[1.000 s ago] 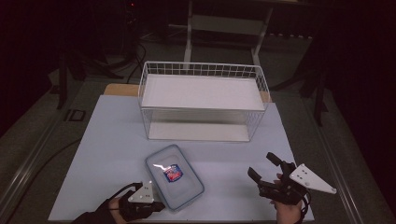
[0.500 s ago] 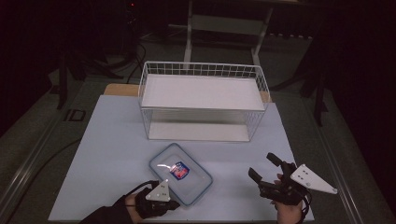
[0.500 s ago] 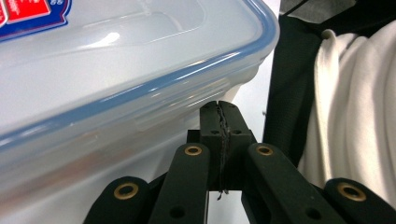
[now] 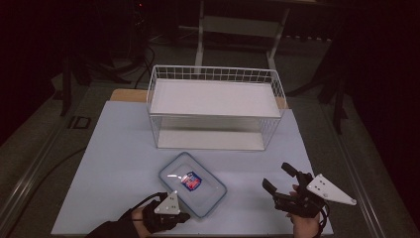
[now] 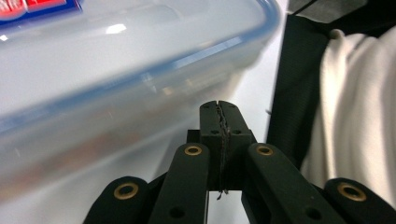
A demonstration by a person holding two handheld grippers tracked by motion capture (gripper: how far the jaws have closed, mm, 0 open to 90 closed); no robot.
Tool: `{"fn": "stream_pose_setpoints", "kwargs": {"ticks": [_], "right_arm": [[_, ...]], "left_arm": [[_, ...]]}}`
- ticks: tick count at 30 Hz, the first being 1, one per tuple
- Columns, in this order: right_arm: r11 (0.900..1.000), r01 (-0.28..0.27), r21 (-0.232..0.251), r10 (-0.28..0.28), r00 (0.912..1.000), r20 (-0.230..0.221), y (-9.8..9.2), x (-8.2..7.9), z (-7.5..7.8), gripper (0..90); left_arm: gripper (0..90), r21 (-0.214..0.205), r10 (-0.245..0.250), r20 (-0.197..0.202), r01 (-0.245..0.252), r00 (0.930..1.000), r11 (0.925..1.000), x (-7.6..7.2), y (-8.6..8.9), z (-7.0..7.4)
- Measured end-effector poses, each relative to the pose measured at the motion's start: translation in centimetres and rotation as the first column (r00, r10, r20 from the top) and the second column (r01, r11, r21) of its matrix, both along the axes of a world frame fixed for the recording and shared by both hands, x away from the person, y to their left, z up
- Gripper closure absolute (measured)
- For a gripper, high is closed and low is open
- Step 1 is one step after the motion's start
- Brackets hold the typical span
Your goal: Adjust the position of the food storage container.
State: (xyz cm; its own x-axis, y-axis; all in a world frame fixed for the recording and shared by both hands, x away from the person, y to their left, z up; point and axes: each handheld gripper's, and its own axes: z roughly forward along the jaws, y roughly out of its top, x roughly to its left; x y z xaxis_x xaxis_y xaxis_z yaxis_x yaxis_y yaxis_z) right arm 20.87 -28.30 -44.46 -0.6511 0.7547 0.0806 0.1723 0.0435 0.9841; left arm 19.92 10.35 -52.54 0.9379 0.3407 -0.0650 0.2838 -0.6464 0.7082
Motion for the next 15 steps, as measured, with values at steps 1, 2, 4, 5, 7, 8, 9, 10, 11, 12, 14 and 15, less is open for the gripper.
{"fn": "stream_pose_setpoints", "kwargs": {"ticks": [1, 2, 4, 5, 7, 8, 9, 10, 11, 12, 14, 15], "right_arm": [[1.0000, 0.001, 0.001, -0.001, 1.0000, 0.001, 0.0, 0.0, 0.0, 13.4], [1.0000, 0.003, 0.002, -0.003, 1.0000, 0.000, -0.1, 0.0, 0.0, 13.4], [1.0000, 0.005, 0.005, -0.005, 1.0000, -0.001, -0.1, 0.0, 0.0, 13.4], [1.0000, 0.005, 0.006, -0.005, 1.0000, -0.002, -0.2, 0.1, 0.0, 13.4], [0.9999, 0.004, 0.010, -0.004, 1.0000, -0.007, -0.2, 0.1, 0.0, 13.4], [0.9999, 0.004, 0.010, -0.004, 1.0000, -0.008, -0.2, 0.1, 0.0, 13.4], [0.9999, 0.003, 0.010, -0.003, 1.0000, -0.008, -0.2, 0.1, -0.1, 13.4], [0.9999, 0.002, 0.011, -0.002, 1.0000, -0.008, -0.2, 0.1, 0.0, 13.4], [0.9999, 0.002, 0.010, -0.002, 1.0000, -0.008, -0.2, 0.1, 0.0, 13.4], [0.9999, 0.002, 0.011, -0.001, 1.0000, -0.008, -0.2, 0.1, 0.0, 13.4], [0.9999, 0.002, 0.012, -0.002, 1.0000, -0.009, -0.2, 0.1, -0.1, 13.4], [0.9999, 0.002, 0.013, -0.002, 1.0000, -0.010, -0.2, 0.2, -0.1, 13.4]], "left_arm": [[89.6, 0.010, -0.008, -0.001, 0.008, 1.0000, 0.9999, 0.2, -0.3, 0.0], [89.6, 0.023, -0.013, 0.008, 0.012, 0.9999, 0.9997, 0.3, -0.6, 0.0], [89.6, 0.035, -0.021, 0.005, 0.020, 0.9998, 0.9992, 0.7, -1.2, 0.0], [89.6, 0.028, -0.020, 0.002, 0.020, 0.9998, 0.9994, 0.8, -1.5, -0.1], [89.6, 0.030, -0.023, 0.004, 0.023, 0.9997, 0.9993, 1.0, -2.0, 0.0], [89.5, 0.027, -0.027, 0.005, 0.027, 0.9996, 0.9993, 1.1, -2.2, 0.1], [89.6, 0.018, -0.030, 0.010, 0.030, 0.9995, 0.9994, 1.2, -2.4, 0.2], [89.6, 0.013, -0.034, 0.010, 0.034, 0.9994, 0.9993, 1.4, -2.6, 0.4], [89.6, 0.009, -0.039, 0.017, 0.039, 0.9991, 0.9992, 1.6, -2.8, 0.5], [89.6, -0.006, -0.034, 0.010, 0.034, 0.9994, 0.9994, 1.7, -3.0, 0.7], [89.6, 0.010, -0.031, 0.027, 0.031, 0.9992, 0.9995, 2.0, -3.4, 0.7], [89.6, 0.006, -0.029, 0.020, 0.029, 0.9994, 0.9996, 2.2, -3.5, 0.7]]}}
